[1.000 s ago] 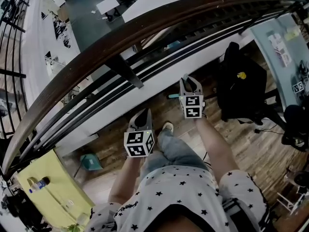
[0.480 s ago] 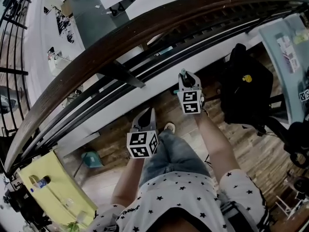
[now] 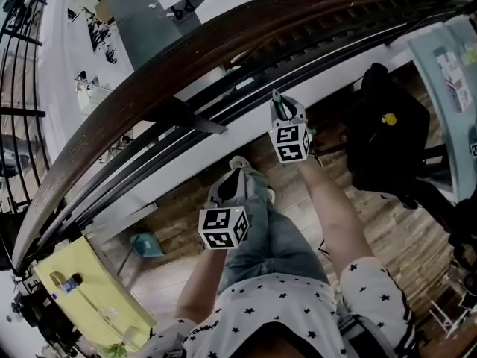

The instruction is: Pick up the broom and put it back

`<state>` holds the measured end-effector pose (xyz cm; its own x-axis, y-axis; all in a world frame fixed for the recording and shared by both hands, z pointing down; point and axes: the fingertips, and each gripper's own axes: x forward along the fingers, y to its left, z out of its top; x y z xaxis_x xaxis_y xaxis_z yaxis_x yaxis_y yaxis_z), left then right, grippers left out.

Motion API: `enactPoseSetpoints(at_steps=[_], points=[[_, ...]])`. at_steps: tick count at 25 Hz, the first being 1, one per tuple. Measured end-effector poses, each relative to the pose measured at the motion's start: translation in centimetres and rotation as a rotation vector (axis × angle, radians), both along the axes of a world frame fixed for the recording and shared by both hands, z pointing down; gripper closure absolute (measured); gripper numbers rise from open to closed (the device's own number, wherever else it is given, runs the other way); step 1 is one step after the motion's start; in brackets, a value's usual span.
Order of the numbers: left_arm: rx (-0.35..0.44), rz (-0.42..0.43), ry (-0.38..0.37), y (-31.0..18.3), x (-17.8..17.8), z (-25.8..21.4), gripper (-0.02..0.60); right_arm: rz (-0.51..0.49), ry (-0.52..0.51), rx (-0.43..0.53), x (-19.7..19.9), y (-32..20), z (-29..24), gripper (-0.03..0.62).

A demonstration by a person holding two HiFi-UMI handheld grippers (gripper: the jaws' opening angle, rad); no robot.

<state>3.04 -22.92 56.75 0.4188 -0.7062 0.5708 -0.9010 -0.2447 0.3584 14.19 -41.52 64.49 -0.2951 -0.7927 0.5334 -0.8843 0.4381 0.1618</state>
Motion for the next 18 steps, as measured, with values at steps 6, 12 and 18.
enactPoseSetpoints(at_steps=[6,12,18], points=[[-0.02,0.015,0.005,0.2,-0.1,1.2,0.571,-0.014,0.003,-0.001,-0.9,-2.1,0.8,0.517],[-0.035,0.005,0.001,-0.1,-0.9,1.6,0.571,-0.019,0.014,-0.007,-2.1,-4.0,1.5,0.517],[-0.029,0.003,-0.005,-0.6,-1.8,1.8,0.571,-0.024,0.036,-0.012,-2.8,-6.0,2.2,0.516]])
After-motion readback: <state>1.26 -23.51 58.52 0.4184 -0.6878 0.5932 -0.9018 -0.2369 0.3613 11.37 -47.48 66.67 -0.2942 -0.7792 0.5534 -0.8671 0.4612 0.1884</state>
